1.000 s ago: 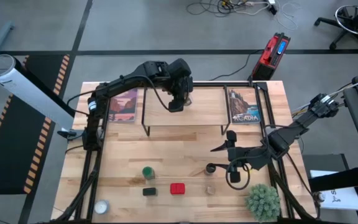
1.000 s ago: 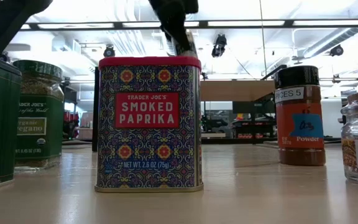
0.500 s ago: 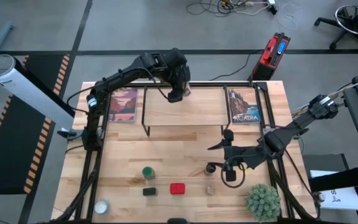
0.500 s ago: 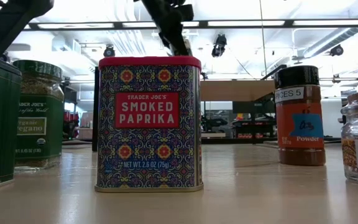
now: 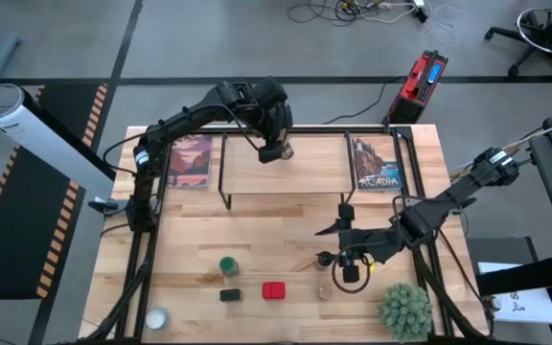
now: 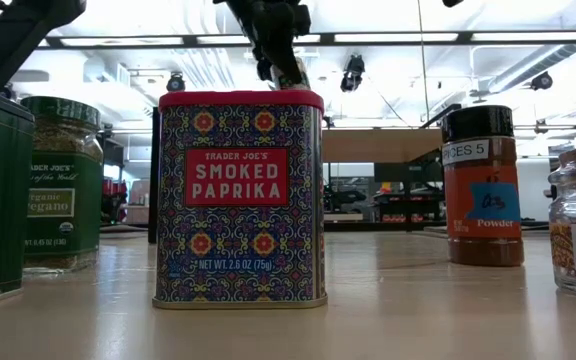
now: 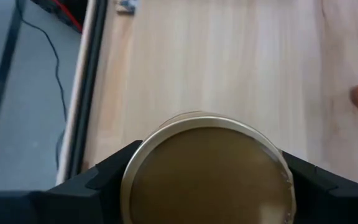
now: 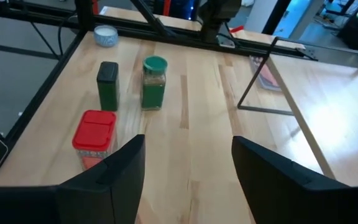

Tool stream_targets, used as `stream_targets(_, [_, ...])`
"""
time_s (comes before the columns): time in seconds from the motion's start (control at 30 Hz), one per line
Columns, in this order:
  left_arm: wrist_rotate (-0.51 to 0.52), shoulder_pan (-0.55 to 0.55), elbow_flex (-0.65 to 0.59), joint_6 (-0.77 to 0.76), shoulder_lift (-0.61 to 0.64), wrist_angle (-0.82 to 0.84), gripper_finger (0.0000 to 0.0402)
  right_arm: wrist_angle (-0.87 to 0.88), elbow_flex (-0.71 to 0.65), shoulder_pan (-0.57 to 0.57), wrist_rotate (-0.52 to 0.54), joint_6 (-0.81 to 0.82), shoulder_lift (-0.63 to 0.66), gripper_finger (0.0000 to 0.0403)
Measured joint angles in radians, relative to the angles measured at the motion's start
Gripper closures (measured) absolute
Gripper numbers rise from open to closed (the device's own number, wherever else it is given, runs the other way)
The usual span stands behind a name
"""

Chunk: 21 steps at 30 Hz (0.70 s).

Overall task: Shelf spices
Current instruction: Put the yellow seasoning bottle on the shelf

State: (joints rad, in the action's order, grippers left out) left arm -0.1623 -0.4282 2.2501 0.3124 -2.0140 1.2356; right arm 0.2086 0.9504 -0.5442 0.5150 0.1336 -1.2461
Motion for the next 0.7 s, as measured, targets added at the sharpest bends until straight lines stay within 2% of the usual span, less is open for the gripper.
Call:
stream_targets(0.33, [-0.012,0.028,0.008,-0.029,0.000,0.005,0.0132,0.051,-0.001,0.002,0.000,0.007,0.022,0.0180])
stream_targets(0.7, [-0.011,0.027,0.105,-0.045,-0.002,-0.016,0.0132,0.195,-0.005,0.002,0.009,0.082,0.082,0.0191])
